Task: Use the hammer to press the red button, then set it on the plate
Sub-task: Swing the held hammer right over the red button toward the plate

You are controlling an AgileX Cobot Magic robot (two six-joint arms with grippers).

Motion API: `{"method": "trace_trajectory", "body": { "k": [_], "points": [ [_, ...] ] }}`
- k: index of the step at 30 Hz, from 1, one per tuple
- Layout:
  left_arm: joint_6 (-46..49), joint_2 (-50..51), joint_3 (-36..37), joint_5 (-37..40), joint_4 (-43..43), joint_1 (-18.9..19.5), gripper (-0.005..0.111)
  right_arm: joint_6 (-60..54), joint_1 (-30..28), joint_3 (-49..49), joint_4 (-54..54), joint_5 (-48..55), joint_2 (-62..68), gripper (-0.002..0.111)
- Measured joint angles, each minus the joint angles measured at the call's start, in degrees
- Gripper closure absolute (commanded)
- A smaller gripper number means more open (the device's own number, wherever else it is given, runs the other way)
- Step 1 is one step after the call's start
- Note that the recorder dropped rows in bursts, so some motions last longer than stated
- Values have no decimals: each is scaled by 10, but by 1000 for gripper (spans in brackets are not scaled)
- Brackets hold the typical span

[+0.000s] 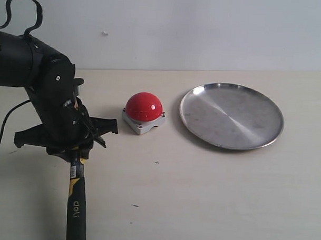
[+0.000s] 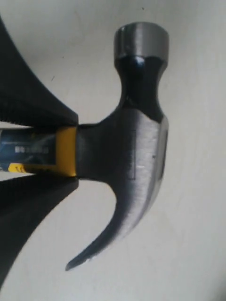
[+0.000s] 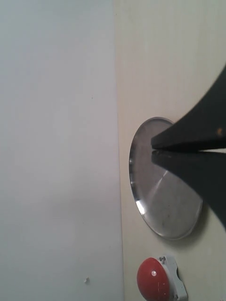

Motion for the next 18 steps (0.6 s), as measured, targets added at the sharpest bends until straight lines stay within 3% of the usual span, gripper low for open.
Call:
{"method": "trace_trajectory", "body": {
  "k": [9, 18],
  "points": [
    [99, -20, 0, -56, -98, 0, 107, 0, 0, 0, 0, 0, 0, 108],
    [205, -64, -6, -62, -192, 0, 107, 0, 0, 0, 0, 0, 0, 108]
  ]
}}
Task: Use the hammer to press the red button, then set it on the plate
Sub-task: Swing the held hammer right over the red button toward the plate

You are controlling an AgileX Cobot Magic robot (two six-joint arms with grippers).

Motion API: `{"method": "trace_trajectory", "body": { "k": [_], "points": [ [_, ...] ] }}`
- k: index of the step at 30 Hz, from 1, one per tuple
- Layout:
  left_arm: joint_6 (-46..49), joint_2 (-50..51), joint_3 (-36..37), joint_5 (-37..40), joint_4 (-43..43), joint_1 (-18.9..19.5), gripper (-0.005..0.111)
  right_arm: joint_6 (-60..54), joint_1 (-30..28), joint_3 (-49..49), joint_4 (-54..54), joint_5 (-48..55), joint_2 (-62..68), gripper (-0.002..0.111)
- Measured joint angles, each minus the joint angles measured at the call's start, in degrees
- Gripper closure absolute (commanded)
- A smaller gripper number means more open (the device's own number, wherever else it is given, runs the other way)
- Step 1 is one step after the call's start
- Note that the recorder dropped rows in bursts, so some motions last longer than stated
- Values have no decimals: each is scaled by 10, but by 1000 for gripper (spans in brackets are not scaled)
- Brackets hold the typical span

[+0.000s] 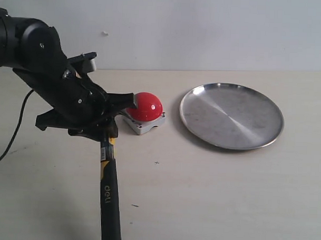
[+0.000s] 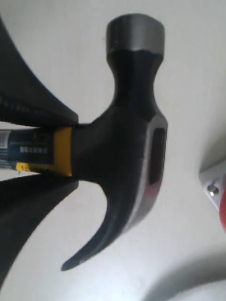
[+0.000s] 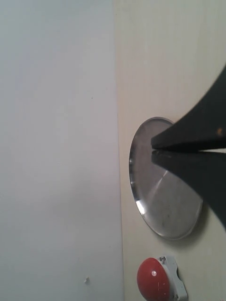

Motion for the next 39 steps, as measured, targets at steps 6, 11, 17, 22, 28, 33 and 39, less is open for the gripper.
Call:
{"method": "trace_trajectory", "body": {
  "k": [6, 11, 17, 22, 28, 33, 39],
  "points": [
    [68, -20, -2, -3, -59, 0, 107, 0, 0, 0, 0, 0, 0, 108],
    [160, -20, -2, -5, -149, 13, 107, 0, 0, 0, 0, 0, 0, 108],
    [233, -20, -2, -11, -209, 24, 107, 0, 0, 0, 0, 0, 0, 108],
    [271, -20, -2, -17, -250, 24, 107, 0, 0, 0, 0, 0, 0, 108],
    [343, -20, -2, -33, -344, 24, 107, 0, 0, 0, 0, 0, 0, 108],
    [406, -20, -2, -42, -424, 24, 107, 0, 0, 0, 0, 0, 0, 108],
    [453, -20, -2, -46, -473, 24, 107, 0, 0, 0, 0, 0, 0, 108]
  ]
}}
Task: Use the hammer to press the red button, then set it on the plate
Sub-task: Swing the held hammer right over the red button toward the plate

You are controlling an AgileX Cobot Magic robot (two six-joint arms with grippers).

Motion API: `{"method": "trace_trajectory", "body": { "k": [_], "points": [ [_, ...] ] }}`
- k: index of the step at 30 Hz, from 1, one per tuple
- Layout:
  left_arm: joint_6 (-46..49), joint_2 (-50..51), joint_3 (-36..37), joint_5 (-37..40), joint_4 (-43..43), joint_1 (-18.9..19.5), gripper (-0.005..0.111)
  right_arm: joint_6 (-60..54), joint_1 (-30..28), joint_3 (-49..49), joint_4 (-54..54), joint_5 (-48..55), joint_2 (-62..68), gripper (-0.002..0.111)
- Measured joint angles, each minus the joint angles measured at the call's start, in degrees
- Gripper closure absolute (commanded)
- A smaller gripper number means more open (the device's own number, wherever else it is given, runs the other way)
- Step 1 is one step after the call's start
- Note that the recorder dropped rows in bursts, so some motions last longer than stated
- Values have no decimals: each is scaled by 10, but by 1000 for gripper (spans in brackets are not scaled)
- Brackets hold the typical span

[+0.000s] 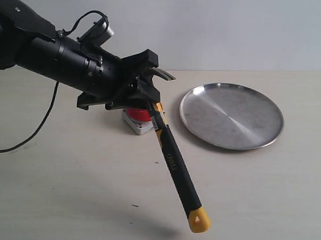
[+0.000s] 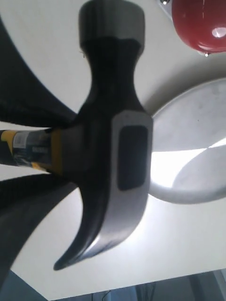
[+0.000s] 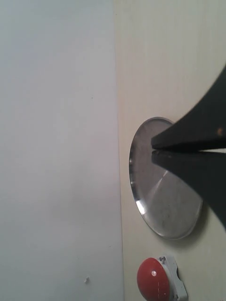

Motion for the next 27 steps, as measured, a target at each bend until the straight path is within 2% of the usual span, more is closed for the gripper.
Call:
{"method": "trace_trajectory", "body": {
  "k": [7, 15, 27],
  "points": [
    [65, 0, 0, 0, -56, 0, 107, 0, 0, 0, 0, 0, 0, 108],
    [182, 0, 0, 8, -180, 0, 107, 0, 0, 0, 0, 0, 0, 108],
    [324, 9, 1, 65, -333, 0, 107, 0, 0, 0, 0, 0, 0, 108]
  ]
}}
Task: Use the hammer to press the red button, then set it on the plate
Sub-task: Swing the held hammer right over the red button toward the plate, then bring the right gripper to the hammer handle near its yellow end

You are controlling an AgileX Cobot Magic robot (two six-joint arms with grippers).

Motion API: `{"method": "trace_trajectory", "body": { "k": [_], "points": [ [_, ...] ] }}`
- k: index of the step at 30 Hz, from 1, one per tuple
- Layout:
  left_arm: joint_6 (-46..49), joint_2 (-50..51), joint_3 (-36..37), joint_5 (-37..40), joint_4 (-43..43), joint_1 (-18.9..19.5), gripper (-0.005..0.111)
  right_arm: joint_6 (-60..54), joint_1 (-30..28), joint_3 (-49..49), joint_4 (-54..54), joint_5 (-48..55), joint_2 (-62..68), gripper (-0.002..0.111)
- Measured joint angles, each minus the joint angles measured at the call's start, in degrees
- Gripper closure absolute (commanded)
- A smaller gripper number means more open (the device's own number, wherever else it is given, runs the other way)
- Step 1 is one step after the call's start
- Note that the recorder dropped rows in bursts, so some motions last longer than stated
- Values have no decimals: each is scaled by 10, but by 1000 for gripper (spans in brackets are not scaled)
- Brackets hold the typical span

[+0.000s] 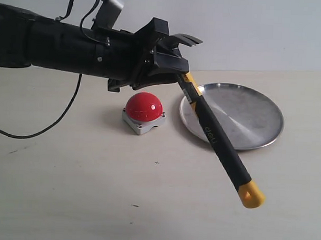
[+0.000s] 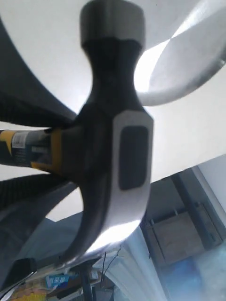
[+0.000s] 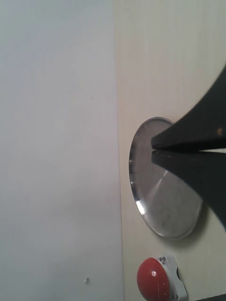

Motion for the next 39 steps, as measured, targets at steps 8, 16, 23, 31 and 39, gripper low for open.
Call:
{"method": "trace_trajectory", "body": {
  "k": [8, 16, 23, 31, 39],
  "points": [
    [73, 45, 4, 42, -49, 0, 107, 0, 0, 0, 0, 0, 0, 108],
    [102, 79, 4, 95, -53, 15, 107, 0, 0, 0, 0, 0, 0, 108],
    [109, 90, 4, 101, -55, 21, 107, 0, 0, 0, 0, 0, 0, 108],
    [117, 90, 4, 111, -55, 25, 107, 71, 0, 0, 92, -71, 0, 108],
    [117, 90, 4, 114, -55, 28, 107, 121, 0, 0, 119, -144, 0, 108]
  ]
}}
